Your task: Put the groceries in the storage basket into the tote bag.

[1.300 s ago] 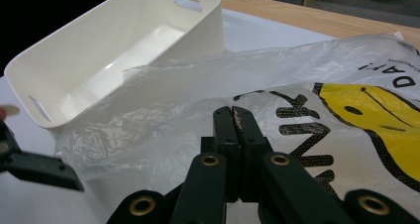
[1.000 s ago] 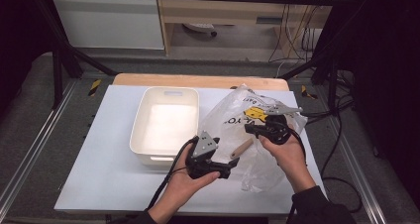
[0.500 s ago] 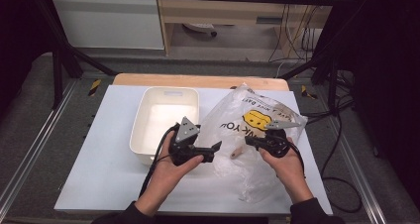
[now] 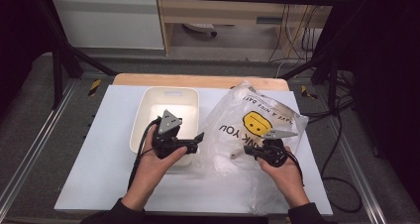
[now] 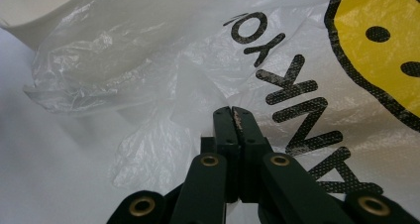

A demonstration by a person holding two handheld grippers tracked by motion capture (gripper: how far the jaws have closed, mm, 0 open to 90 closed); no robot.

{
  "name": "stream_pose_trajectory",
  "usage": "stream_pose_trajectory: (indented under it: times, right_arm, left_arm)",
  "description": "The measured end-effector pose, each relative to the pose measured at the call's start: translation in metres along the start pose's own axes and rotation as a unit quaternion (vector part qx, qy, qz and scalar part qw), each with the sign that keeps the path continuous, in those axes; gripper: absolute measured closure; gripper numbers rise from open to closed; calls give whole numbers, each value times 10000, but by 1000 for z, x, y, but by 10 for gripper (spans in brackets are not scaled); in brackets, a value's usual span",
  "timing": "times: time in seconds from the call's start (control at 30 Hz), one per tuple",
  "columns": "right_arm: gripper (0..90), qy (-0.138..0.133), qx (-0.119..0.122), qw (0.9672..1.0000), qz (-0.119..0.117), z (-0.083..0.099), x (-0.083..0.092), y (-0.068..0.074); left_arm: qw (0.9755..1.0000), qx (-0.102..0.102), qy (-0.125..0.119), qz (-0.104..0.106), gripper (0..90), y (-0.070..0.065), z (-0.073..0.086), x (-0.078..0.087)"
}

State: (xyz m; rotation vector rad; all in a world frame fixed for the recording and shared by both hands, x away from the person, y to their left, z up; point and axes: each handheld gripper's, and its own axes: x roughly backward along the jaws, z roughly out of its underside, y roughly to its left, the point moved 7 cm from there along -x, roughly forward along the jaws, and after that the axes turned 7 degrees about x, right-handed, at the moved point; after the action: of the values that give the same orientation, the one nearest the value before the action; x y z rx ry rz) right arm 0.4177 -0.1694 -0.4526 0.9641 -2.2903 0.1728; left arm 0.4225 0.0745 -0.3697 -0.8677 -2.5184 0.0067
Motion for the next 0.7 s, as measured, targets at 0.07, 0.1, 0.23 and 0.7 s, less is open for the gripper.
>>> stream_pose_trajectory:
  times: [0.07, 0.1, 0.23, 0.7]
  right_arm:
    - [900, 39, 9, 10000, -3, 3, -2, 1]
    - [900, 72, 15, 10000, -13, 5, -2, 2]
    - [900, 226, 52, 9997, -34, 14, -5, 5]
    - [886, 768, 186, 9968, 126, 35, -14, 6]
  left_arm:
    - [10000, 32, 46, -28, 131, 4, 2, 1]
    - [10000, 26, 69, -61, 131, 6, 3, 1]
    - [9999, 35, 105, -133, 131, 11, 6, 3]
    - [9994, 38, 117, -326, 125, 28, 12, 9]
